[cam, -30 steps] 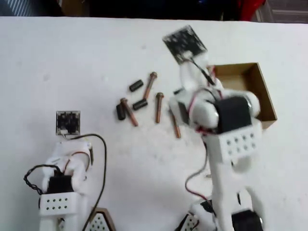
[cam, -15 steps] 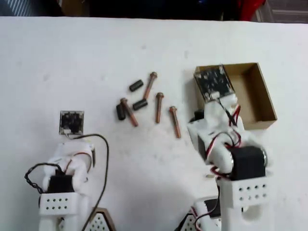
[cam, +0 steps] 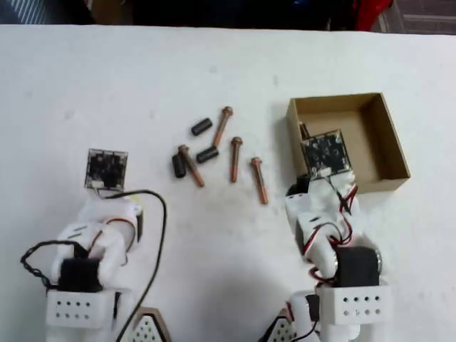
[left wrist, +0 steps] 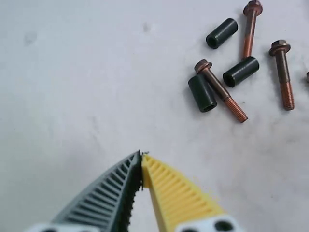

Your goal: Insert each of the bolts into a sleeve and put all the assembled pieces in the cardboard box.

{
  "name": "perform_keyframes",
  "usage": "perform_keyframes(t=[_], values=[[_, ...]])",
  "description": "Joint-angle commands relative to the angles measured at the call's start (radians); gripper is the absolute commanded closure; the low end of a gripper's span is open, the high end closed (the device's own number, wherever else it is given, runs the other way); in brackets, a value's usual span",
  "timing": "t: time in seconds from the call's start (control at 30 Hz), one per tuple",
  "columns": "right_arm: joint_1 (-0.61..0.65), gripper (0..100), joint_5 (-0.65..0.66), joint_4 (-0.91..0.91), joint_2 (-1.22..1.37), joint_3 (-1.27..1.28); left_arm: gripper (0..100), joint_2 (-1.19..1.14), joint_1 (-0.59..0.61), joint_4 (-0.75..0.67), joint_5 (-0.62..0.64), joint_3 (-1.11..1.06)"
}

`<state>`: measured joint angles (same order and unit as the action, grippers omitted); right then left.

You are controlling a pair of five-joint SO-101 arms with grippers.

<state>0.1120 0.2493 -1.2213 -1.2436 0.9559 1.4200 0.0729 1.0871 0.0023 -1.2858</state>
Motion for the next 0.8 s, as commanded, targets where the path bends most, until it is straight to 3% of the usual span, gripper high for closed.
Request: perform_keyframes(t=[0.0,0.27,0.57,0.77], values=[[-0.005,98.0,0.0,0.081,-0.05,0.057,98,0.007,-0.016,0.064,-0.009,0.149],[-0.005,98.1,-0.009,0.206,-0.076,0.206,98,-0.022,-0.016,0.078,-0.009,0.285],[-0.005,98.1,-0.011,0.269,-0.076,0.279,98,-0.417,-0.048,0.147,-0.002,0.583],[-0.013,98.1,-0.011,0.269,-0.076,0.282,98,-0.608,-0.117,0.153,0.101,0.68]])
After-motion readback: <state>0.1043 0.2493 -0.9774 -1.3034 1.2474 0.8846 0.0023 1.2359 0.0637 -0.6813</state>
